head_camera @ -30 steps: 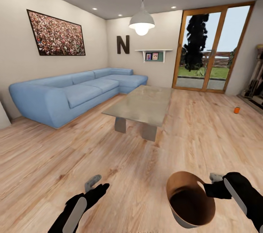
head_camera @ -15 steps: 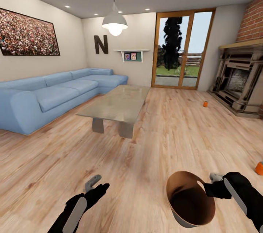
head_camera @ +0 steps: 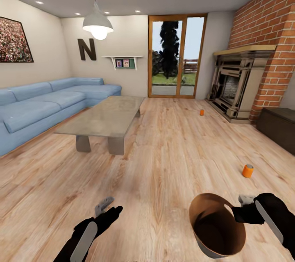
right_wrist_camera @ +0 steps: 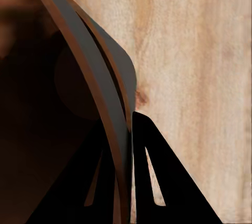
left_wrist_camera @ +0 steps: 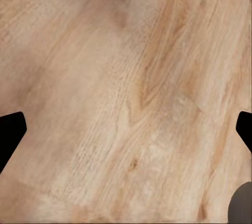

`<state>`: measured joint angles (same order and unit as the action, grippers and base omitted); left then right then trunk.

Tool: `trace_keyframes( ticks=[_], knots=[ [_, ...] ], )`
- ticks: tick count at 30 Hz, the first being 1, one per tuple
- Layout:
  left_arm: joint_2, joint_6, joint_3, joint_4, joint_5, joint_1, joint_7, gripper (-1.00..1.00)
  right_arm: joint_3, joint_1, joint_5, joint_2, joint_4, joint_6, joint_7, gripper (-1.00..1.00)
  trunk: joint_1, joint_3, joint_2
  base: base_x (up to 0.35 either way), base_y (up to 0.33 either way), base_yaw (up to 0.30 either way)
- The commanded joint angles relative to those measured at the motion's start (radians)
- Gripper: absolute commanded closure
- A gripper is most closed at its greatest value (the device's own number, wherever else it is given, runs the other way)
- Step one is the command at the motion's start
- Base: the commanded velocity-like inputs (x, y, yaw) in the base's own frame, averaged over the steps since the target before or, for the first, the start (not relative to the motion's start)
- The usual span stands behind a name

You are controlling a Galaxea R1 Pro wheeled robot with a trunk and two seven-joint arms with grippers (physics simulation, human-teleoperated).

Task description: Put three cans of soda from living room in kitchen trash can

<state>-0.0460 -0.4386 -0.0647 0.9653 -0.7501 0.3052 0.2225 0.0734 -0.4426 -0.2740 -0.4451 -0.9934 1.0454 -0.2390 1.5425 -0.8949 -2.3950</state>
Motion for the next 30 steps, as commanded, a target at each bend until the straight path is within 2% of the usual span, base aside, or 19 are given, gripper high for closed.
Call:
trace_keyframes(
  ticks=[1,5,15,30],
  knots=[
    [0.000,0.000,0.000,0.000,0.000,0.000,0.000,-1.00,-0.001,0.003,-0.011,-0.004,-0.009,0.002,-0.003,1.00,0.000,0.000,0.000,-0.106,-0.290,-0.294],
    [-0.001,0.000,-0.001,0.000,0.000,0.000,0.000,-1.00,-0.002,0.012,-0.011,-0.014,-0.033,0.002,-0.003,1.00,0.000,0.000,0.000,-0.105,-0.290,-0.294],
    [-0.002,0.000,-0.001,0.000,0.000,0.000,-0.001,-1.00,-0.003,0.015,-0.011,-0.017,-0.040,0.002,-0.003,1.00,0.000,0.000,0.000,-0.103,-0.275,-0.294],
    [-0.002,0.001,-0.001,0.000,0.000,0.000,-0.009,-1.00,-0.003,0.014,-0.011,-0.018,-0.041,0.002,-0.003,1.00,0.000,0.000,0.000,-0.015,-0.058,-0.294]
  ],
)
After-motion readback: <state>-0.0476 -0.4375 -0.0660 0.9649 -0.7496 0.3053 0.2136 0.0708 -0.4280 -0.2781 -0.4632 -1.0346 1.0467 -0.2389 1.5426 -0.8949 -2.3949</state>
